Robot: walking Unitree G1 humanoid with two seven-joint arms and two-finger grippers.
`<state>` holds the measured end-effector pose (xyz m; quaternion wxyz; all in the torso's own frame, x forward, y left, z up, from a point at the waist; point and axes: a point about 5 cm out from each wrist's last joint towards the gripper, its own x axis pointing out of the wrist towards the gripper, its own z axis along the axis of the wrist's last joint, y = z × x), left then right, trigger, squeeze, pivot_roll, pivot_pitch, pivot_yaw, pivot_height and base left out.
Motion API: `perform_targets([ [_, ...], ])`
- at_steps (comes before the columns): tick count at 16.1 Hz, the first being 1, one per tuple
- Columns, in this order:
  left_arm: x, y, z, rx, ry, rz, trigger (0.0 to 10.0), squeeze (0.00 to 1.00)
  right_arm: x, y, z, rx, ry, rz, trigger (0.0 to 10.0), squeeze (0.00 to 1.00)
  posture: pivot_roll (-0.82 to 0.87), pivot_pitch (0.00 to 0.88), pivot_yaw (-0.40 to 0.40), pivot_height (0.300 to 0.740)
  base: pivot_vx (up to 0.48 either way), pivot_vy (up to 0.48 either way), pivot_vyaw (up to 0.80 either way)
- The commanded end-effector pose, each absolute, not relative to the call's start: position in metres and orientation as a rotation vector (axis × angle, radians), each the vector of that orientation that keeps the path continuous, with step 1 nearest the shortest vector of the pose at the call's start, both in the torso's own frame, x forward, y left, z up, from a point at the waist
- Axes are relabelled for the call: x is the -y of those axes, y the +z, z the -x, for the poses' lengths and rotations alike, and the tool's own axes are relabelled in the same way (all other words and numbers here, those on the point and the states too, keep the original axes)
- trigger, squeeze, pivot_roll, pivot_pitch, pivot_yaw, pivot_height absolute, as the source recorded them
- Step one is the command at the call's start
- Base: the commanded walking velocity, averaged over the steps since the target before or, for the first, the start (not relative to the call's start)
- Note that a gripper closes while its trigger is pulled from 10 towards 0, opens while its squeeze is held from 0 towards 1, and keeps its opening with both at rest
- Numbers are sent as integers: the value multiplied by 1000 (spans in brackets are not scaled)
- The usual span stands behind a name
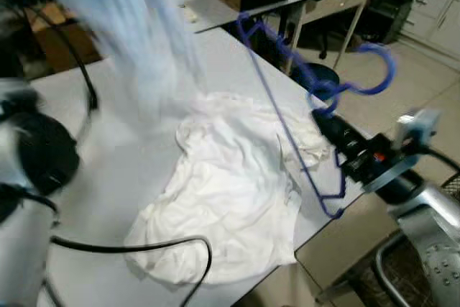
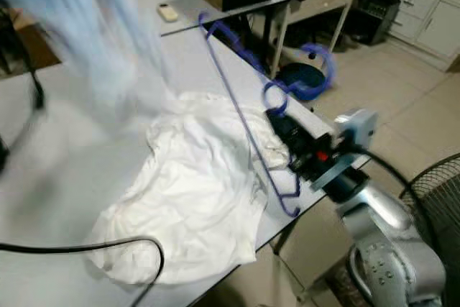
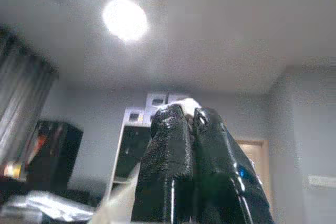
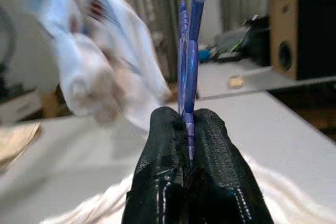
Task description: Hang hanger
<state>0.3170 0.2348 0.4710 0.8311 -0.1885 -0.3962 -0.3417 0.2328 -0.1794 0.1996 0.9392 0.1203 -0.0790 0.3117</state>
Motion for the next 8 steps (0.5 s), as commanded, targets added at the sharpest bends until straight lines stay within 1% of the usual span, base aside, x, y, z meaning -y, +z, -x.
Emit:
perform_targets([
  [1, -233, 447, -333, 712, -715, 399, 0, 0, 181, 205, -234, 196, 622, -256, 10000, 0, -71, 0, 27, 740, 0, 0, 0],
  [3, -226, 405, -351, 517, -649, 236, 0, 0, 184, 204, -237, 203, 575, -258, 10000, 0, -71, 0, 30, 740, 0, 0, 0],
  [4, -222, 394, -354, 468, -648, 197, 0, 0, 184, 203, -237, 202, 574, -258, 10000, 0, -68, 0, 30, 740, 0, 0, 0],
  [8, -220, 385, -356, 408, -642, 154, 0, 0, 180, 203, -234, 195, 608, -262, 10000, 0, -67, 0, 35, 740, 0, 0, 0],
])
